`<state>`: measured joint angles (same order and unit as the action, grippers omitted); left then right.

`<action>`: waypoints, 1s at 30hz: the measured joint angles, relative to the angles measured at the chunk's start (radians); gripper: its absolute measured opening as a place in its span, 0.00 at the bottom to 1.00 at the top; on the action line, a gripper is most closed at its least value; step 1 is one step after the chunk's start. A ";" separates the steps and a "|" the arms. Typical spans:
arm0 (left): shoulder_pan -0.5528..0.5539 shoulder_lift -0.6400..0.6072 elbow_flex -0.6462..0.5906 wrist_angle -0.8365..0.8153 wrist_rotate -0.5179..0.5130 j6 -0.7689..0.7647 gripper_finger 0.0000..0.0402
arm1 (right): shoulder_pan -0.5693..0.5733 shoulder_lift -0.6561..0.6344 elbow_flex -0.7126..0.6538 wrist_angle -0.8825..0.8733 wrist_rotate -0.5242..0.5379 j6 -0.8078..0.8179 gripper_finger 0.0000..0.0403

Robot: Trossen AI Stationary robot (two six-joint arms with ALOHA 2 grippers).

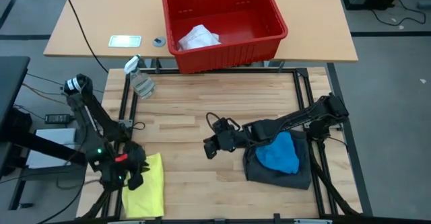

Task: Fold laundry
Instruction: Fold the yellow shirt, then remove the white polo from the red laundry bin

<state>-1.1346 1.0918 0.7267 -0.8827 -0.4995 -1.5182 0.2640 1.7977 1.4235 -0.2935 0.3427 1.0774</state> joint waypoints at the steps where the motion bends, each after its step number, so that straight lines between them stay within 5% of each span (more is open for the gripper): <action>1: 0.007 -0.026 0.001 0.000 -0.014 0.026 0.25 | -0.007 0.000 0.000 0.018 -0.002 -0.005 0.01; 11: 0.172 -0.185 0.002 0.049 -0.091 0.292 0.28 | -0.046 0.000 0.000 0.197 -0.063 -0.140 0.01; 17: 0.224 -0.188 0.002 0.073 -0.103 0.293 0.28 | -0.043 -0.002 0.002 0.320 -0.241 -0.138 0.02; 21: 0.241 -0.192 0.002 0.069 -0.090 0.255 0.28 | -0.035 -0.010 -0.001 0.088 -0.181 -0.116 0.01; 30: 0.300 -0.192 0.003 0.073 -0.112 0.269 0.28 | -0.075 -0.014 -0.001 0.139 -0.248 -0.239 0.01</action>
<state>-0.8344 0.9001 0.7292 -0.8095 -0.6113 -1.2491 0.1888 1.7835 1.4226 -0.1546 0.0948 0.8387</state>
